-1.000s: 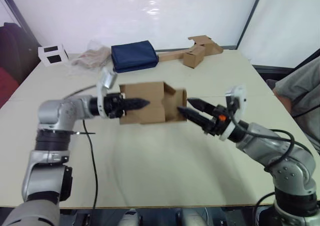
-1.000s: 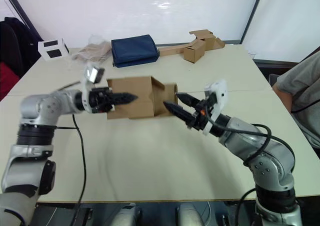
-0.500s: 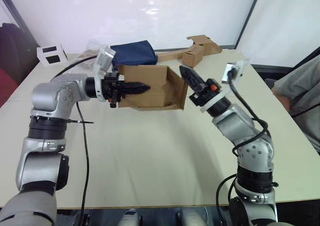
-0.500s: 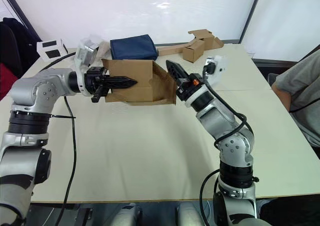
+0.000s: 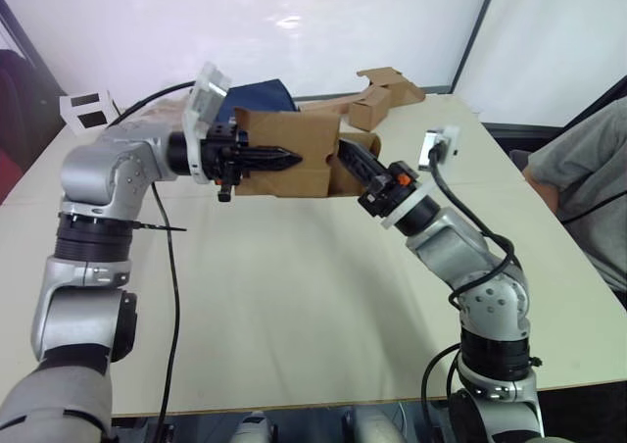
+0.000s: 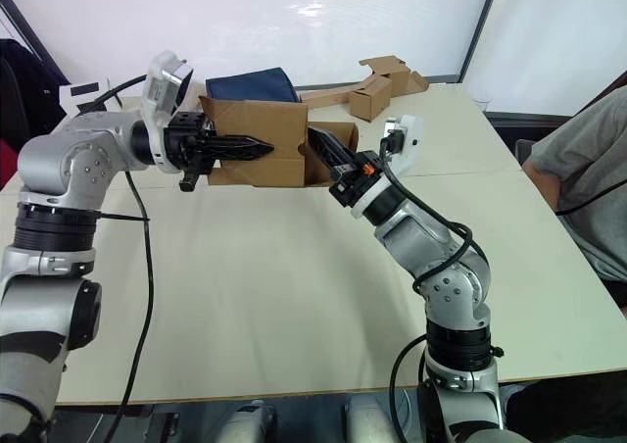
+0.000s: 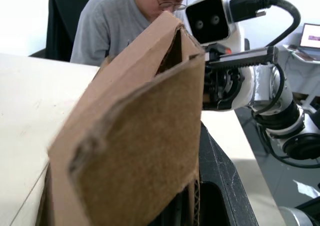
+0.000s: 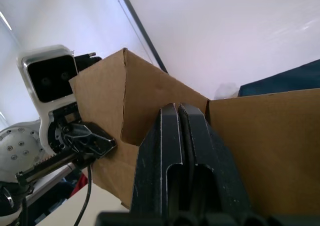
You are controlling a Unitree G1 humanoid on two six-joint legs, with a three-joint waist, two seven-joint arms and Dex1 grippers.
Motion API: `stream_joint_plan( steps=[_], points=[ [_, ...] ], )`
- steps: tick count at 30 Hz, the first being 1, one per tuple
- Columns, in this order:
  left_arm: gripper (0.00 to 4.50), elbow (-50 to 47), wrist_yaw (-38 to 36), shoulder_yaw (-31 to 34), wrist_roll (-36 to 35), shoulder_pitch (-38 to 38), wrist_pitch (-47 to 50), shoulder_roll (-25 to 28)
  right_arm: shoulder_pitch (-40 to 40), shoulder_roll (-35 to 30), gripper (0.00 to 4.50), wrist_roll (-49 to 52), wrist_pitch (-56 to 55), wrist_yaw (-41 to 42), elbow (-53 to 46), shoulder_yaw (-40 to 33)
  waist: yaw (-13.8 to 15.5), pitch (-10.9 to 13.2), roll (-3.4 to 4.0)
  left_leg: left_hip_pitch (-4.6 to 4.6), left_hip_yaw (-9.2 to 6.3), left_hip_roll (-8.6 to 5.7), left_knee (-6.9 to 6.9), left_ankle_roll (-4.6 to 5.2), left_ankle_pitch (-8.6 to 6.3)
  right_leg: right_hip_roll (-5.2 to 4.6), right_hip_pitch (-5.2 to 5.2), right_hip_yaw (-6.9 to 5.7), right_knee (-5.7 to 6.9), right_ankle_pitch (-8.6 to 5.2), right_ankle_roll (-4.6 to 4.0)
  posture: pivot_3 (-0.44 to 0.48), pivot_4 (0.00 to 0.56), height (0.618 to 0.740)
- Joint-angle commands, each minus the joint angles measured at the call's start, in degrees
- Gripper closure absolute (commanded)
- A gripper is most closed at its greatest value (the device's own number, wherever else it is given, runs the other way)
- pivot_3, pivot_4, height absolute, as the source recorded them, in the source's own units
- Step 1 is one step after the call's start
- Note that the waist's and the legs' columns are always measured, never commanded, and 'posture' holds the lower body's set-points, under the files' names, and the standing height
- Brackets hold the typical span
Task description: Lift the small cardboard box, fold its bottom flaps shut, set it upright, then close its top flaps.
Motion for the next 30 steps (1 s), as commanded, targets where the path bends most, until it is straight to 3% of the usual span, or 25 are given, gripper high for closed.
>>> stream_joint_plan(
  steps=[1,15,30],
  points=[
    [4.50,-3.7,-2.0,0.3,-2.1,-0.5,1.2,0.9,-1.9,1.1,4.46,0.7,-0.8,1.2,-1.3,0.9,0.0,0.0,0.00,0.00,0.00,0.00,0.00,0.00,0.00,0.00,0.00,0.00,0.00,0.00,0.00,0.000,0.150,0.740],
    [4.50,-3.9,-0.6,0.1,-0.7,0.8,-0.4,0.5,-2.4,1.1,4.46,2.3,0.6,3.5,-2.4,1.9,0.0,0.0,0.00,-0.01,0.00,0.00,0.01,0.00,0.00,-0.01,0.00,0.00,0.00,0.00,0.00,0.000,0.150,0.740],
    [4.50,-1.8,0.0,-0.3,0.7,0.8,-3.4,-0.5,0.5,-6.2,4.46,-2.0,1.3,9.2,-1.4,1.7,0.1,0.0,0.00,-0.01,0.00,0.00,0.01,0.01,-0.01,-0.01,0.00,0.00,0.00,0.00,0.00,0.000,0.150,0.740]
  ],
)
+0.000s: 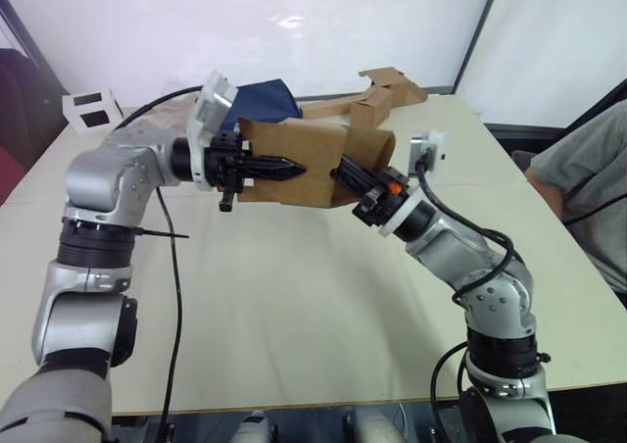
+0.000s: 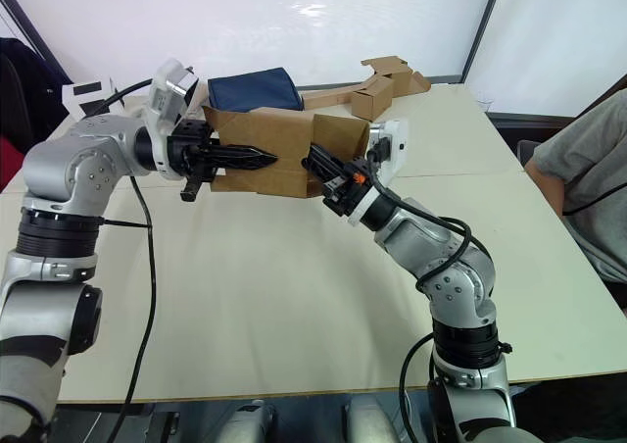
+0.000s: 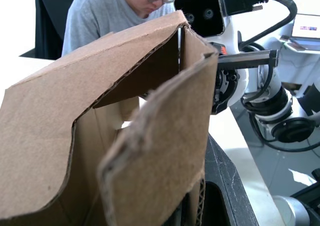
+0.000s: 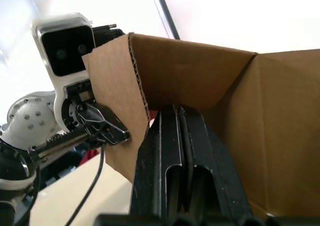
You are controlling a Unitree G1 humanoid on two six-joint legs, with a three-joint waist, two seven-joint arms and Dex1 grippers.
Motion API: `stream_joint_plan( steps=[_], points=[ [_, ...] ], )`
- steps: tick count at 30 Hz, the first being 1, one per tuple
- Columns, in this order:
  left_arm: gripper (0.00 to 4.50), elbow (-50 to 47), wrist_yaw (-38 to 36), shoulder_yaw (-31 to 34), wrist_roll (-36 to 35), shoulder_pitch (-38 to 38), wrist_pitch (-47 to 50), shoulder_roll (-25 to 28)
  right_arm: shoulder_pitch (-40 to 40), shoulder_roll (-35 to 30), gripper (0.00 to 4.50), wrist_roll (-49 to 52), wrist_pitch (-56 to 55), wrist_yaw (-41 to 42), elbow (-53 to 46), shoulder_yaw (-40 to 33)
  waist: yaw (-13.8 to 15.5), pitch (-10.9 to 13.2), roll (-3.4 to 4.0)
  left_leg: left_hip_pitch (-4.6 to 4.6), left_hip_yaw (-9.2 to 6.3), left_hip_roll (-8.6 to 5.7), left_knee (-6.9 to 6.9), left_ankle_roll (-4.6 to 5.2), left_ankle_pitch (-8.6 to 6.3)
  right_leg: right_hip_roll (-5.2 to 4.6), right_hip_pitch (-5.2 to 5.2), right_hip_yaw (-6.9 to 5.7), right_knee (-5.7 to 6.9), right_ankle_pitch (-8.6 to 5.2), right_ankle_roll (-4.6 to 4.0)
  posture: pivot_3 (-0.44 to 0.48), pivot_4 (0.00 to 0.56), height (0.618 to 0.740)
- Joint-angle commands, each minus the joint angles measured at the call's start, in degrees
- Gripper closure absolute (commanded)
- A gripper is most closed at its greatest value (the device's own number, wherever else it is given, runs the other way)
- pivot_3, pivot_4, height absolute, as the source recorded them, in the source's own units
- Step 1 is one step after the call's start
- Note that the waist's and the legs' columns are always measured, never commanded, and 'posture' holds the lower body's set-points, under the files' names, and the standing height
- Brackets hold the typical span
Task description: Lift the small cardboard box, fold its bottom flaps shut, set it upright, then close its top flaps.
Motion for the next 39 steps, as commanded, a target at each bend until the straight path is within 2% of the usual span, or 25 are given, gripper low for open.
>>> stream_joint_plan(
  steps=[1,9,13,26,33,39],
  points=[
    [4.50,0.0,0.6,0.6,0.4,-1.1,-1.2,-0.1,1.1,-1.5,4.46,-0.2,-0.7,2.4,-1.4,-1.0,0.0,0.0,0.00,0.00,0.00,0.00,0.00,0.00,0.00,0.00,0.00,0.00,0.00,0.00,0.00,0.000,0.150,0.740],
    [4.50,0.6,-0.1,0.5,1.0,-1.7,-1.4,0.0,7.2,-9.6,4.46,7.6,3.2,6.9,-4.0,-7.4,0.1,0.0,0.00,-0.01,0.00,0.00,0.01,0.03,-0.02,0.00,0.01,0.00,-0.01,0.00,0.00,0.000,0.150,0.740],
    [4.50,1.0,-0.4,0.5,1.1,-2.1,-1.5,-0.1,9.6,-12.0,4.46,9.1,4.8,8.0,-4.9,-7.1,0.0,0.0,0.00,-0.02,0.00,0.00,0.02,0.05,-0.03,0.00,0.02,0.00,-0.01,0.00,0.00,0.000,0.150,0.740],
    [4.50,-0.9,-0.5,0.7,0.0,-2.7,0.3,-0.3,10.5,-8.9,4.46,-1.0,0.6,8.8,-0.9,-1.6,0.1,0.0,0.00,-0.01,0.01,0.00,0.04,0.06,-0.03,0.01,0.02,0.00,-0.01,0.00,0.00,0.000,0.150,0.740],
    [4.50,-0.9,-0.2,1.2,0.0,-2.6,0.5,-0.3,10.6,-10.3,4.46,-3.8,1.0,12.3,-0.7,0.6,0.0,0.0,0.00,-0.01,0.00,0.00,0.03,0.06,-0.03,0.01,0.02,0.00,-0.01,0.00,0.00,0.000,0.150,0.740],
    [4.50,-2.9,-0.8,1.1,-1.3,-1.9,2.2,0.0,7.9,-6.4,4.46,-8.8,-3.1,11.2,2.8,1.7,0.0,0.0,0.00,-0.01,0.00,0.00,0.05,0.06,-0.03,0.01,0.02,0.00,0.00,0.00,0.00,0.000,0.150,0.740]
  ],
)
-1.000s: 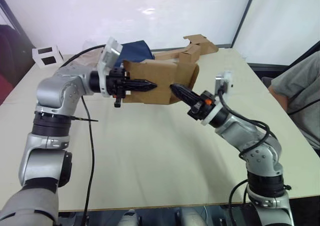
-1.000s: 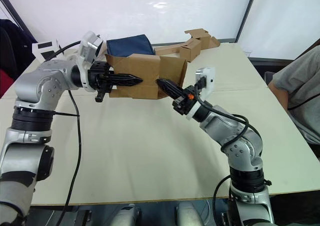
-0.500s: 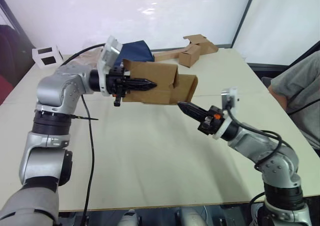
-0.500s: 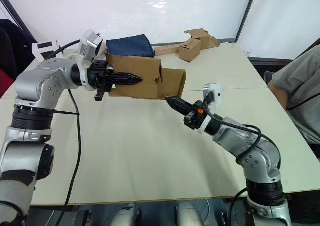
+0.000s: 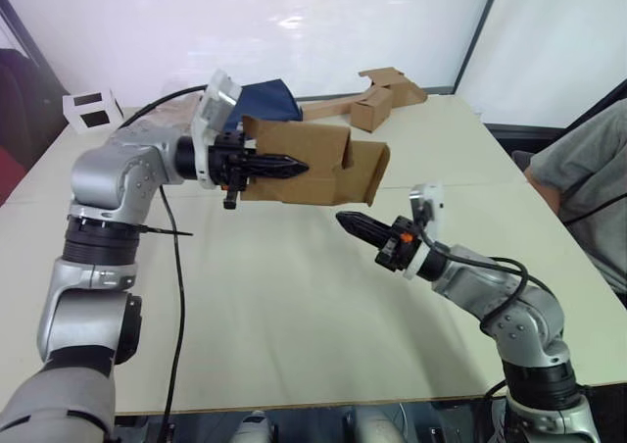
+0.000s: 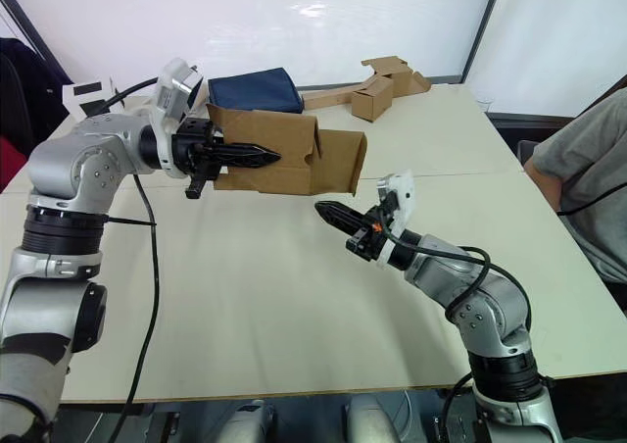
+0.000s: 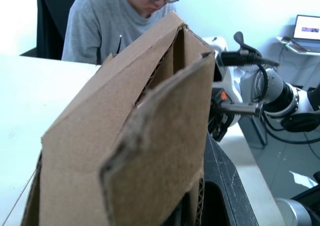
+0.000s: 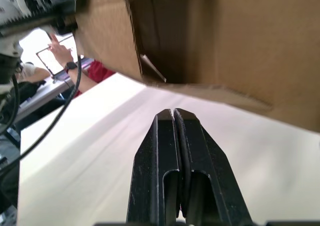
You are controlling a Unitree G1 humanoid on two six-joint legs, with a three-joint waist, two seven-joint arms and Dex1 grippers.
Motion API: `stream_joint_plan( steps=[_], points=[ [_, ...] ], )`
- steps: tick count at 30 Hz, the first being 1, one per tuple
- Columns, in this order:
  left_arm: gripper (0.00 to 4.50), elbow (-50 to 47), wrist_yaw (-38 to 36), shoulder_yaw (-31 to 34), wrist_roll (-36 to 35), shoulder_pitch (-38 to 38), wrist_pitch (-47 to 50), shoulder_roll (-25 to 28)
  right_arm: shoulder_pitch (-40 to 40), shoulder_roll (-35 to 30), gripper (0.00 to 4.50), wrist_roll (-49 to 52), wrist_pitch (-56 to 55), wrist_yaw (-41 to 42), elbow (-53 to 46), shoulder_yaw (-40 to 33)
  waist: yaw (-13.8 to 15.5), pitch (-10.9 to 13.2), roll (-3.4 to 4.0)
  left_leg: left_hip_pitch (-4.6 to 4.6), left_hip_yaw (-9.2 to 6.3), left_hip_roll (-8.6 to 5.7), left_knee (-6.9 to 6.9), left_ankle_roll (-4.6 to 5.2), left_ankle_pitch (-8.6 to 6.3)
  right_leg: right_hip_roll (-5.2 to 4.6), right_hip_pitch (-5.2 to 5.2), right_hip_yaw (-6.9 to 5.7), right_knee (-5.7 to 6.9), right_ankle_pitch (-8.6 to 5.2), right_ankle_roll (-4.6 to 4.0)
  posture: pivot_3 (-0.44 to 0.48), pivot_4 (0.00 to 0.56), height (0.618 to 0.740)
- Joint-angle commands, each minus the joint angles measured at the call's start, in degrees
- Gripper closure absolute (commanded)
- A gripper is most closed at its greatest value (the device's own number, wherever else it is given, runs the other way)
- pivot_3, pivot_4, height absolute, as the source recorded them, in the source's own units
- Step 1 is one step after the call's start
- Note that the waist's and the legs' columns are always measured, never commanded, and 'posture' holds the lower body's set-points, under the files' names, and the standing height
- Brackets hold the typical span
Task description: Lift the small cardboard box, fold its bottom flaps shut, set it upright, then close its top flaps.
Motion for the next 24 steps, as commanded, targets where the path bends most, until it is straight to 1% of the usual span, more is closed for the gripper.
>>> stream_joint_plan(
  steps=[1,8,17,24],
  points=[
    [4.50,-3.3,-0.9,0.9,-2.1,-0.8,1.3,1.0,-2.9,2.1,4.46,-1.9,-3.1,-0.3,0.8,-0.6,0.0,0.0,0.00,0.00,0.00,0.00,0.00,0.00,0.00,0.00,0.00,0.00,0.00,0.00,0.00,0.000,0.150,0.740],
    [4.50,-4.1,-1.0,0.5,-2.2,0.3,1.5,2.0,-4.6,3.6,4.46,0.6,-2.4,0.4,0.2,-2.4,0.0,0.0,0.00,0.00,0.00,0.00,0.00,-0.01,0.00,-0.02,0.00,0.00,0.00,0.00,0.00,0.000,0.150,0.740],
    [4.50,-2.9,-0.7,0.5,-1.6,0.5,0.7,2.1,-5.3,2.6,4.46,4.0,0.4,1.3,-1.8,-3.0,0.0,0.0,0.00,0.00,0.00,0.00,0.00,0.00,0.00,-0.01,0.00,0.00,0.00,0.00,0.00,0.000,0.150,0.740],
    [4.50,-2.8,-0.5,0.4,-1.5,0.4,0.4,1.6,-6.8,4.4,4.46,3.3,0.4,1.5,-0.6,-0.9,0.0,0.0,0.00,0.00,0.00,0.00,0.00,0.00,0.00,-0.01,0.00,-0.01,0.01,0.00,0.00,0.000,0.150,0.740]
  ],
)
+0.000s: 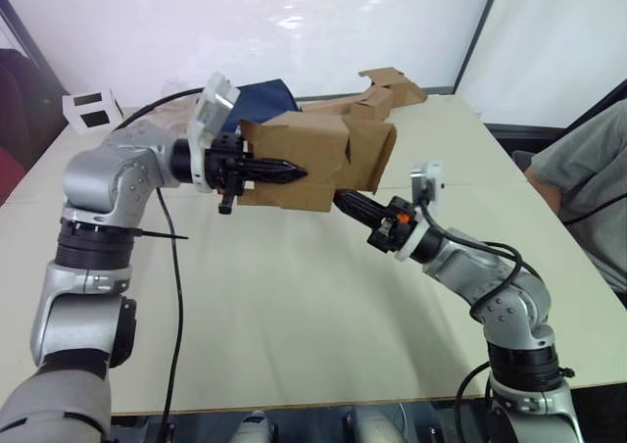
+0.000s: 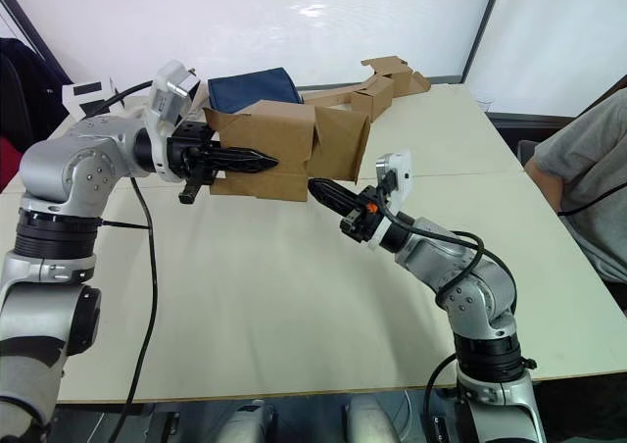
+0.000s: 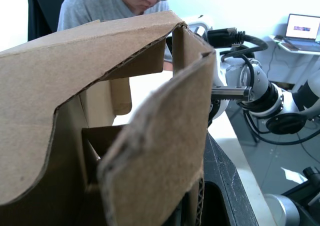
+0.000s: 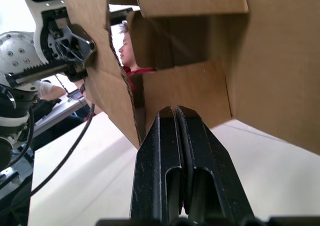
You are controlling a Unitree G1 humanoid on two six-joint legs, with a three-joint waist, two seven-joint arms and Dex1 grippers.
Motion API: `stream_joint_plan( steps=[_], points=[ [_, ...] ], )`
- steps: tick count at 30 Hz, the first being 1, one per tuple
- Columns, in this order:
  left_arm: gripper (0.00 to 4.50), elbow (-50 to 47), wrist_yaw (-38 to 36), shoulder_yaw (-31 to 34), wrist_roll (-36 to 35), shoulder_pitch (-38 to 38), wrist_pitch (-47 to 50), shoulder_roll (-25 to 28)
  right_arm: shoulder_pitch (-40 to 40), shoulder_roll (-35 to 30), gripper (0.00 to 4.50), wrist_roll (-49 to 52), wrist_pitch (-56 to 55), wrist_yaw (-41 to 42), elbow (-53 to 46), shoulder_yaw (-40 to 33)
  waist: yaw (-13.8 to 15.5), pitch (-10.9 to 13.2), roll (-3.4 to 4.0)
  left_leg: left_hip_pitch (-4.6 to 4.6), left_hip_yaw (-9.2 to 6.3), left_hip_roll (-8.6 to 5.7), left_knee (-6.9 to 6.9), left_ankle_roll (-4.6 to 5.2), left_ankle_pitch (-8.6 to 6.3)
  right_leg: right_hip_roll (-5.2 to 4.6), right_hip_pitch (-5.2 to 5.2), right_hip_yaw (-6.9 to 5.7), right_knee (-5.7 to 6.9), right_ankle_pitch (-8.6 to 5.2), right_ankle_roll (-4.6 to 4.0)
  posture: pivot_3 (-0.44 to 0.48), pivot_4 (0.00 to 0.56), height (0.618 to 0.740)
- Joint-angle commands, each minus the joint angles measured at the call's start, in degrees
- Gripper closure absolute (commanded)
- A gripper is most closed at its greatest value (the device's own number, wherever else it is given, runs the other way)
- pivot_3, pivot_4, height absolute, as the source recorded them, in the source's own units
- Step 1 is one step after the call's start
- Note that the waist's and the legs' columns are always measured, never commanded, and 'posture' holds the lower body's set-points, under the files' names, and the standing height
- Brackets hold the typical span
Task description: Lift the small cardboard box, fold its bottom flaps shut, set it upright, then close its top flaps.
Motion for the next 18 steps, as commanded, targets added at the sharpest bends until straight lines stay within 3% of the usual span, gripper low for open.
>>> stream_joint_plan(
  steps=[1,6,9,13,18],
  points=[
    [4.50,-0.6,-0.2,0.5,-0.1,-0.8,-1.2,0.3,-1.6,1.3,4.46,0.2,-0.5,0.6,-1.0,1.1,0.0,0.0,0.00,0.00,0.00,0.00,0.00,0.00,0.00,0.00,0.00,0.00,0.00,0.00,0.00,0.000,0.150,0.740],
    [4.50,0.2,0.2,0.6,0.4,-1.0,-2.0,0.2,-2.5,-0.6,4.46,1.6,0.4,1.6,-1.7,-0.7,0.1,0.0,0.00,0.00,0.00,0.00,0.01,0.00,0.00,-0.01,0.00,0.00,0.00,0.00,0.00,0.000,0.150,0.740],
    [4.50,0.7,0.6,1.3,0.1,-1.2,-2.0,-0.1,-3.5,-3.9,4.46,13.4,4.0,1.7,-2.4,-8.8,0.1,0.0,0.00,0.00,0.00,0.00,0.01,0.00,0.00,-0.02,0.01,-0.01,0.00,0.00,0.00,0.000,0.150,0.740],
    [4.50,0.8,0.7,1.7,-0.1,-1.3,-1.9,0.0,-3.2,-10.1,4.46,18.8,6.7,2.9,-1.3,-13.8,0.1,0.0,0.00,-0.01,0.00,-0.01,0.02,0.01,0.00,-0.03,0.02,-0.01,-0.02,0.00,0.00,0.000,0.150,0.740],
    [4.50,0.9,0.7,1.7,-0.2,-1.3,-1.9,-0.1,-4.0,-12.5,4.46,13.3,2.6,0.9,5.5,-17.0,0.0,0.0,0.00,0.01,0.01,0.00,0.01,0.03,-0.02,0.00,0.02,0.01,-0.01,0.00,0.00,0.000,0.150,0.740]
  ],
)
